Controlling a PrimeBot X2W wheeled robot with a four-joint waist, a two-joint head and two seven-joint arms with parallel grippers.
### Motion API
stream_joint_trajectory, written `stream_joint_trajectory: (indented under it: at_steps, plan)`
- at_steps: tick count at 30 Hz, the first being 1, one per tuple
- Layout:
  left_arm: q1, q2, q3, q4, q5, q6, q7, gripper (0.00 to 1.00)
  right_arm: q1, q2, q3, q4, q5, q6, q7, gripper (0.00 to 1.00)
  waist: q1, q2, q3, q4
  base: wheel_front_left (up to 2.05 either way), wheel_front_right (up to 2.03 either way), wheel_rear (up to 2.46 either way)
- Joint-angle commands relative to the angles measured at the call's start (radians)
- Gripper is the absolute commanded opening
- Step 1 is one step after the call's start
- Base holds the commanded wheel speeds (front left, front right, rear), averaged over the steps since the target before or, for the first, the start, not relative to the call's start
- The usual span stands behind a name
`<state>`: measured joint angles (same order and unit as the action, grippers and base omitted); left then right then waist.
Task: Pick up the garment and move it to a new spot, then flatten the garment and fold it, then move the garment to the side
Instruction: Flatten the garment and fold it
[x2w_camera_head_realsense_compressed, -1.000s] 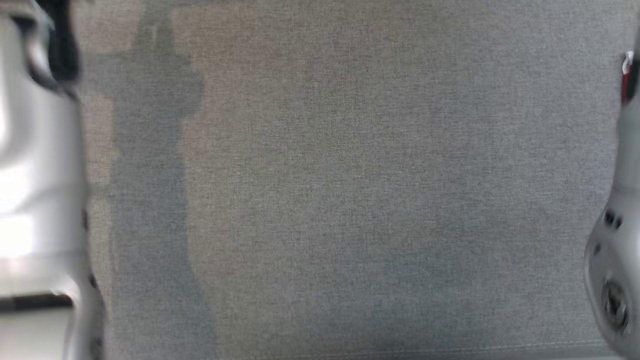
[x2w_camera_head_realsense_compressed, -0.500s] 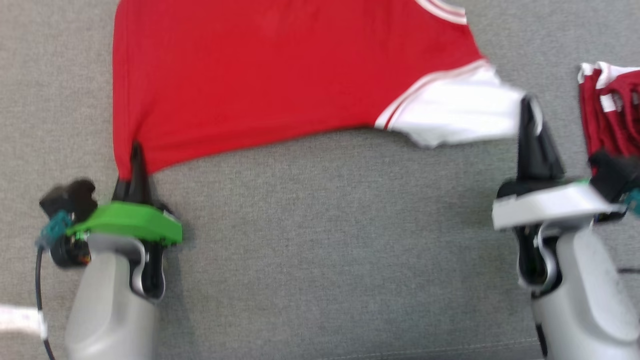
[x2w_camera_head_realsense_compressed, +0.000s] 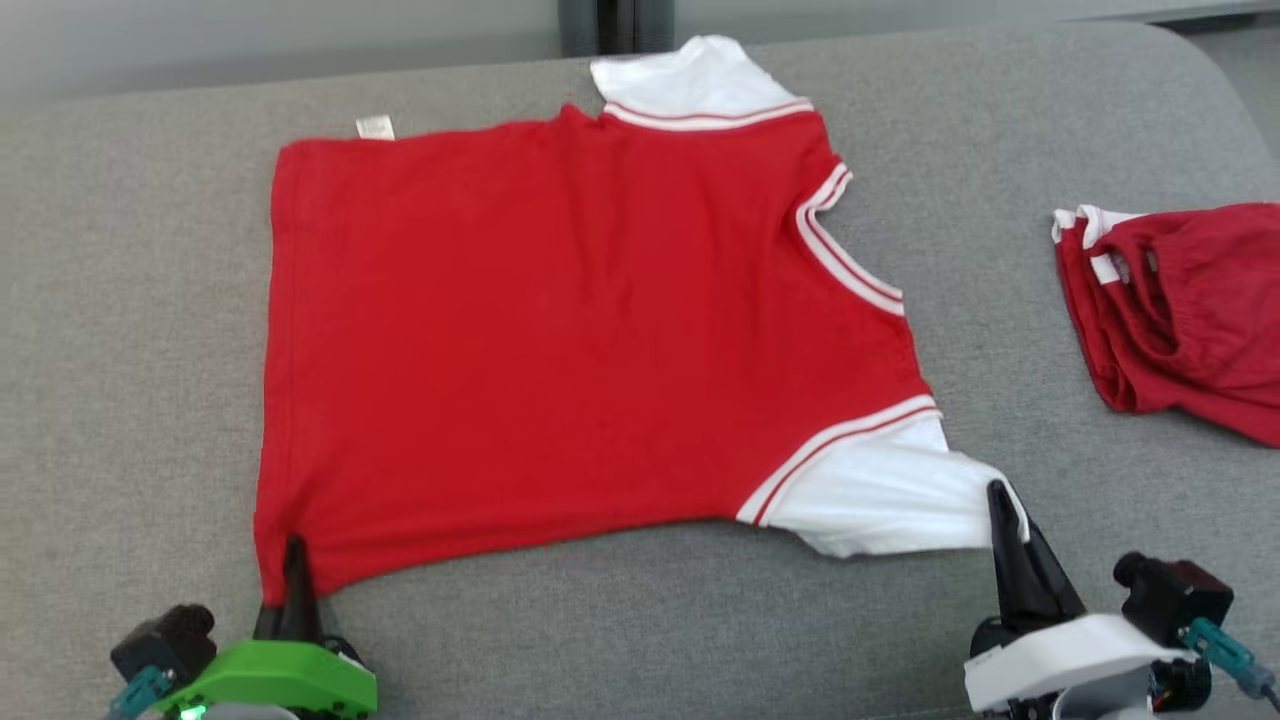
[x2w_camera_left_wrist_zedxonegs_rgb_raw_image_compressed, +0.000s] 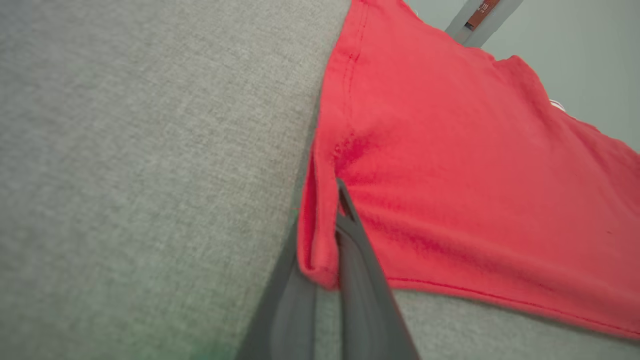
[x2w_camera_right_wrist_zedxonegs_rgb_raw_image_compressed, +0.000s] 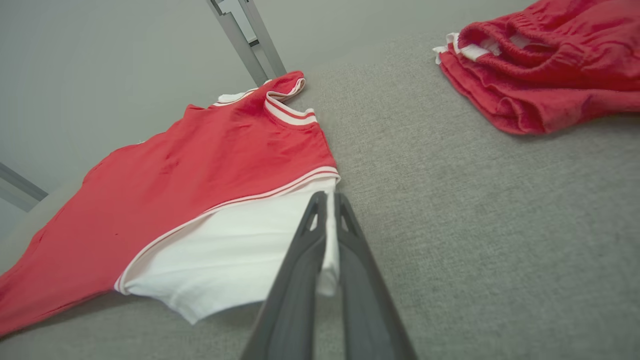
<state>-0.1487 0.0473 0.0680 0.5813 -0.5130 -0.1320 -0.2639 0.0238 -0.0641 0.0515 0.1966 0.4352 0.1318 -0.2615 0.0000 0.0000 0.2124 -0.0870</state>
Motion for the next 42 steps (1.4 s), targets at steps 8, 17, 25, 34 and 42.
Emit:
stream_joint_trajectory:
  at_steps: [8, 17, 25, 34, 42]
  plan:
    - [0.122, 0.005, -0.151, -0.118, -0.014, 0.002, 0.000, 0.00, 0.116, -0.003, -0.029, -0.055, 0.015, -0.002, -0.005, 0.00, 0.0000, 0.0000, -0.113, 0.007, 0.00, 0.00, 0.00]
    - [-0.001, 0.008, -0.169, -0.153, -0.052, 0.002, 0.000, 0.00, -0.048, 0.003, -0.038, -0.054, 0.008, -0.002, -0.004, 0.00, 0.0000, 0.0000, -0.052, 0.045, 0.00, 0.00, 0.00]
    - [-0.117, 0.007, -0.187, -0.093, -0.047, 0.002, 0.000, 0.00, -0.257, -0.001, -0.069, 0.060, -0.011, -0.002, -0.004, 0.00, 0.0000, 0.0000, 0.026, 0.077, 0.00, 0.00, 0.00]
    - [-0.265, 0.007, -0.200, 0.002, -0.069, 0.002, 0.000, 0.00, -0.444, -0.016, -0.061, 0.206, -0.059, -0.002, -0.004, 0.00, 0.0000, 0.0000, 0.106, 0.094, 0.00, 0.00, 0.00]
    - [-0.356, 0.007, -0.186, 0.097, -0.101, 0.010, 0.000, 0.00, -0.555, -0.006, -0.106, 0.303, -0.129, -0.002, -0.004, 0.00, 0.0000, 0.0000, 0.151, 0.094, 0.00, 0.00, 0.00]
